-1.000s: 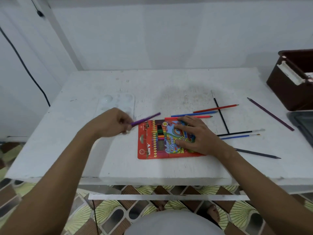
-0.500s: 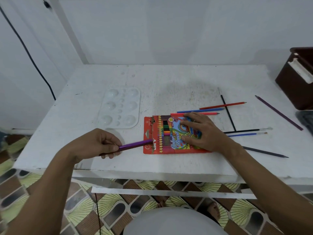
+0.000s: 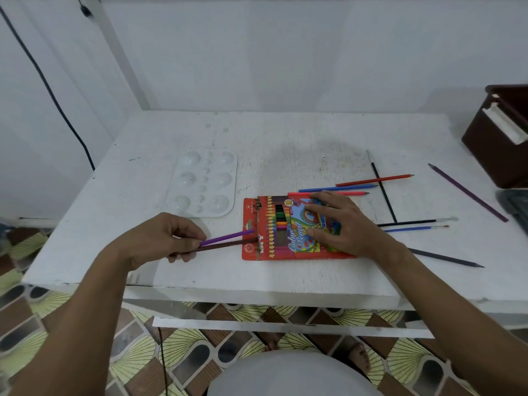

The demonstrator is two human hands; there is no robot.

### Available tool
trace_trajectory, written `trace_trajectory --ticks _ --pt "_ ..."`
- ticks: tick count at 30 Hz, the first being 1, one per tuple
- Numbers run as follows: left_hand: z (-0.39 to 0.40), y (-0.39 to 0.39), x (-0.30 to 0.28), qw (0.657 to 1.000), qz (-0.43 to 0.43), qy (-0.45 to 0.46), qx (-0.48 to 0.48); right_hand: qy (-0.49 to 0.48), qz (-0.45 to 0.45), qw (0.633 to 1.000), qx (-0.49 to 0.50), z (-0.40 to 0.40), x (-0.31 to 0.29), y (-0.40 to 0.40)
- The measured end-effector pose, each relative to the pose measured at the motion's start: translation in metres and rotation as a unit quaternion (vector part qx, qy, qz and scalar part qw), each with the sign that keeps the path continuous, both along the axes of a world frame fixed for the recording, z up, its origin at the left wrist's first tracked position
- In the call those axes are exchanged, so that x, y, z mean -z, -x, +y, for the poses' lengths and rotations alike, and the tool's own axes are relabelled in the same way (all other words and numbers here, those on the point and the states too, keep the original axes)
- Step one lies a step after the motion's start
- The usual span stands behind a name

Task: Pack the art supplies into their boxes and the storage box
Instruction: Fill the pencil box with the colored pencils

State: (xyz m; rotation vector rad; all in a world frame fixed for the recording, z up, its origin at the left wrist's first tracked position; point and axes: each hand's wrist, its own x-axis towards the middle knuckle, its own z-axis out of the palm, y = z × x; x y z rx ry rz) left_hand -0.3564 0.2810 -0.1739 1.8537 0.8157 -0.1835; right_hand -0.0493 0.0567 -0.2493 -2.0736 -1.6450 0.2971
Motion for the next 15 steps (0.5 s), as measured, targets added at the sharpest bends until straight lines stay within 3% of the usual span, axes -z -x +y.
trace_trajectory --ticks 6,15 --pt "-0.012 -0.012 0.004 1.000 0.005 0.026 0.016 0.001 -0.001 1.000 0.001 0.000 0.000 -0.001" --pt "-0.010 0.000 0.003 0.998 -0.018 0.039 -0.035 -0.001 0.001 1.000 -0.001 -0.001 0.002 -0.002"
